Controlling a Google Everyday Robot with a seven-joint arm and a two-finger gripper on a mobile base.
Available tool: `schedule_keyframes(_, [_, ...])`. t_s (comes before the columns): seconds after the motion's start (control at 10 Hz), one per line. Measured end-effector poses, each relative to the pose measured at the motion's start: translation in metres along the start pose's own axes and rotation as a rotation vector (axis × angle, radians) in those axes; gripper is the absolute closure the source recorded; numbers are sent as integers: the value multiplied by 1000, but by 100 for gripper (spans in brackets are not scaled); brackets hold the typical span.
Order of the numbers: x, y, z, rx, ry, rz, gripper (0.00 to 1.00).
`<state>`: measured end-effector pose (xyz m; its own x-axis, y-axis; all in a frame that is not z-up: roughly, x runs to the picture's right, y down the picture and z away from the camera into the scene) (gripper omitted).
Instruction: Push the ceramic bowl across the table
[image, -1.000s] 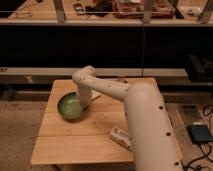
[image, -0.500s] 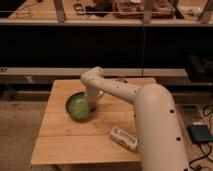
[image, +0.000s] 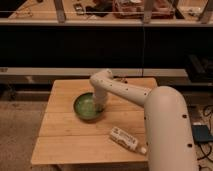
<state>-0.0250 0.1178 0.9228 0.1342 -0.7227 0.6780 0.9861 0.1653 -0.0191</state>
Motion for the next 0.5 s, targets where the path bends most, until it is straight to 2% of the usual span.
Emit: schedule_keyframes(0.5, [-5, 62, -9, -77, 9, 49, 85])
